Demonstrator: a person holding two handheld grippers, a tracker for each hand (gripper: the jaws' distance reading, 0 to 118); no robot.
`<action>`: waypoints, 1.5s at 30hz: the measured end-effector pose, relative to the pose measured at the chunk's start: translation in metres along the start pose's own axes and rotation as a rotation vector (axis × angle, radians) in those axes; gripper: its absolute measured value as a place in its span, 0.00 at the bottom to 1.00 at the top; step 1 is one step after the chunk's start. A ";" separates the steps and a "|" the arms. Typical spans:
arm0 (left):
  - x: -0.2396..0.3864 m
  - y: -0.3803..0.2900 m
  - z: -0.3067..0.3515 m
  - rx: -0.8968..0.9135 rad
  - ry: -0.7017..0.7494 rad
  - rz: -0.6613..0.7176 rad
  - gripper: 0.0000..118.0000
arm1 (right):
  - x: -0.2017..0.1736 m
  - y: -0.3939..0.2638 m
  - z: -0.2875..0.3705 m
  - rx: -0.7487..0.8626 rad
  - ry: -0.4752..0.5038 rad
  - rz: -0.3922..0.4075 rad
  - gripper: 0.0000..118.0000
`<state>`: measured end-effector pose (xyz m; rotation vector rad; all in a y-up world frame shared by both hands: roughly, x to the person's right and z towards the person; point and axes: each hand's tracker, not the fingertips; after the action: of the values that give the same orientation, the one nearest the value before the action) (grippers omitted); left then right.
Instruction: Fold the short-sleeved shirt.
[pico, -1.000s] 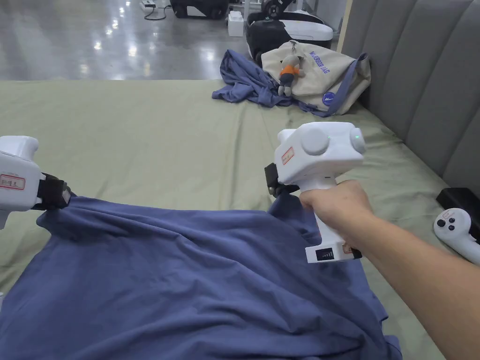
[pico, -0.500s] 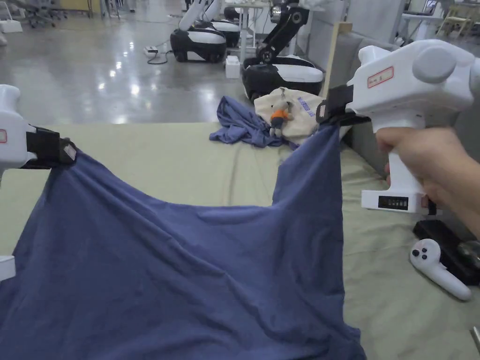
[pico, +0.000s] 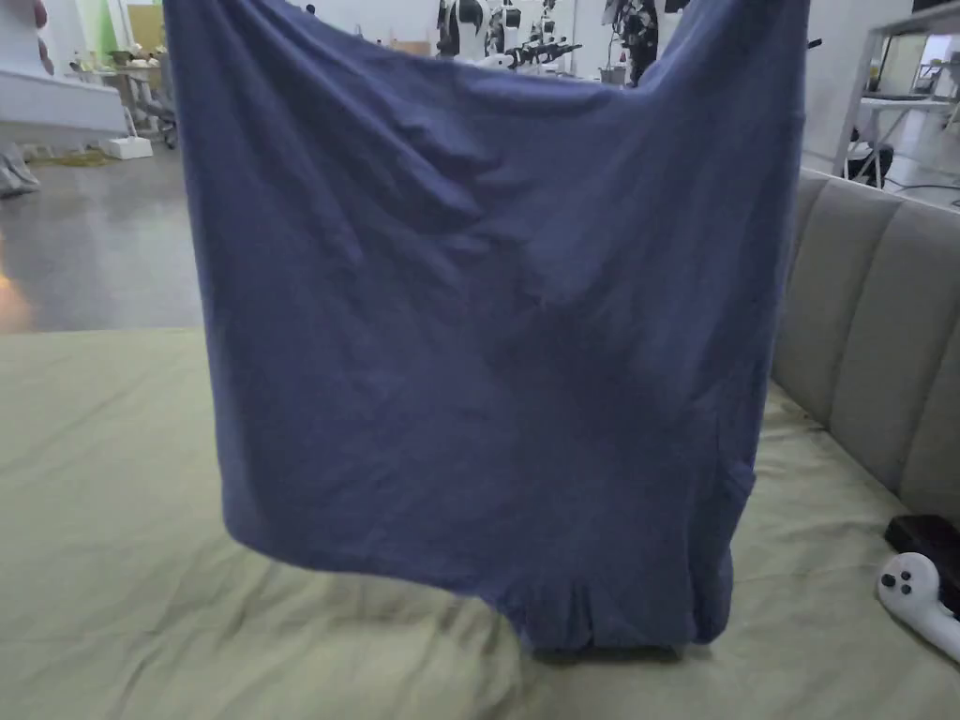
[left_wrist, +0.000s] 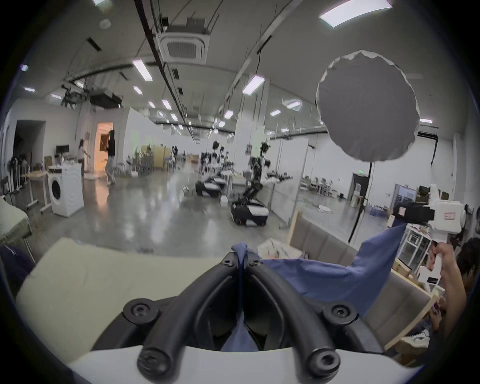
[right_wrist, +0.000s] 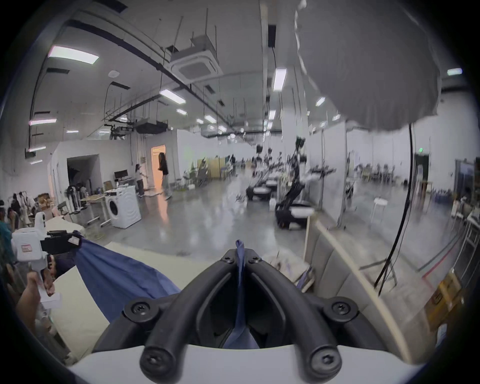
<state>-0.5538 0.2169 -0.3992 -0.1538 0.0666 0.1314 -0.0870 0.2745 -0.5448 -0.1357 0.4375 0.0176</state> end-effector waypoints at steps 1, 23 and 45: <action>0.001 0.017 0.001 0.008 0.021 -0.008 0.02 | -0.002 0.021 0.004 0.038 -0.016 0.004 0.03; -0.018 -0.068 -0.051 -0.049 -0.059 0.063 0.02 | -0.005 -0.044 -0.044 0.003 0.065 -0.023 0.03; -0.037 -0.405 0.158 -0.250 -0.118 0.099 0.02 | 0.019 -0.413 0.170 -0.330 0.271 -0.269 0.03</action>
<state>-0.5272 -0.1599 -0.1805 -0.3920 -0.0605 0.2470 0.0206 -0.1116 -0.3476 -0.5247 0.6826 -0.1959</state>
